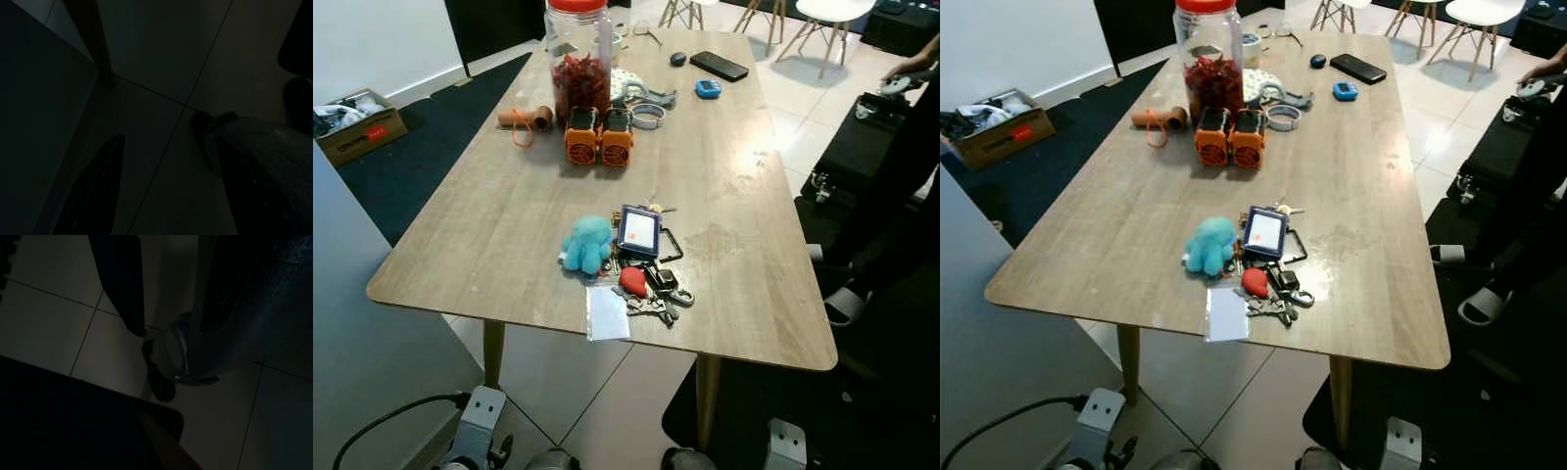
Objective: Hang keys on a hook
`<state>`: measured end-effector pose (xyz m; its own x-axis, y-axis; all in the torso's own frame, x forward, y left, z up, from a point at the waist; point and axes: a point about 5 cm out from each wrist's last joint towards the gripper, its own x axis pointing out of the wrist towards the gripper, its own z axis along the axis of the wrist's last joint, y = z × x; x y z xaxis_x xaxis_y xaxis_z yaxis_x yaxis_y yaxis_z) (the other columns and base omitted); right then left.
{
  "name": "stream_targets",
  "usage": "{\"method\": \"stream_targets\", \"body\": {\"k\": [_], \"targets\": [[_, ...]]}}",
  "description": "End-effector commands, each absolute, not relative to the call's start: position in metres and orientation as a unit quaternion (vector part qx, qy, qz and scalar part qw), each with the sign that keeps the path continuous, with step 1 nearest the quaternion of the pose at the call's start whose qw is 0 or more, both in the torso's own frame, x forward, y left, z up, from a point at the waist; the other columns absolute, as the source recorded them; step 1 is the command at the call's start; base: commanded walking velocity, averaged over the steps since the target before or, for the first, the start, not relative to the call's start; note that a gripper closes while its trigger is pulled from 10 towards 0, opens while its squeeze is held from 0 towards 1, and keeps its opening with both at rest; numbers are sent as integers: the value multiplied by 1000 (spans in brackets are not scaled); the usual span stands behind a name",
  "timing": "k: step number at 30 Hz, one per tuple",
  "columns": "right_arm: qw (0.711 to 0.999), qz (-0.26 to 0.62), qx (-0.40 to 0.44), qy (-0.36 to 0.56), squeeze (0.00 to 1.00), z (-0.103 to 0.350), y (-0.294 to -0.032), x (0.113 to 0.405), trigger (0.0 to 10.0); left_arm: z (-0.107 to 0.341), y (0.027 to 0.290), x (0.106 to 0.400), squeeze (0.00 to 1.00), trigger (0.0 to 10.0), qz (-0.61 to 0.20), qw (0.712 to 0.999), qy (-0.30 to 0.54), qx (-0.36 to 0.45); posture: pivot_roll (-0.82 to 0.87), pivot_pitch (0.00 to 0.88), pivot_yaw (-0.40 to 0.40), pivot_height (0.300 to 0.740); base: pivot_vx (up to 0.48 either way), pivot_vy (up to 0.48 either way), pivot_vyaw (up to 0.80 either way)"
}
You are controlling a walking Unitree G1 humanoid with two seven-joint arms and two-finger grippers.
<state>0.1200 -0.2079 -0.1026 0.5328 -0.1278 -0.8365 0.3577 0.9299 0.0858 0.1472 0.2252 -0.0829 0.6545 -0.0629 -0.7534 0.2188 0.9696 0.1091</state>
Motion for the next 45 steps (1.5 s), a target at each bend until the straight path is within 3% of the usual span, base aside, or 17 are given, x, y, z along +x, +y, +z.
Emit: {"method": "stream_targets", "body": {"k": [1,24,45], "targets": [[868,-145,127,457,0,-102,-207,120,10000,-86,221,140,8,10000,-81,902,415,86,56,77,-3,740,-307,0,0],[873,-140,125,450,0,-101,-204,124,10000,-86,222,140,4,10000,-76,904,411,84,60,89,-4,740,-335,0,0],[873,-139,125,451,0,-101,-204,125,10000,-85,225,140,8,10000,-63,909,405,80,64,89,-6,740,0,0,0]]}}
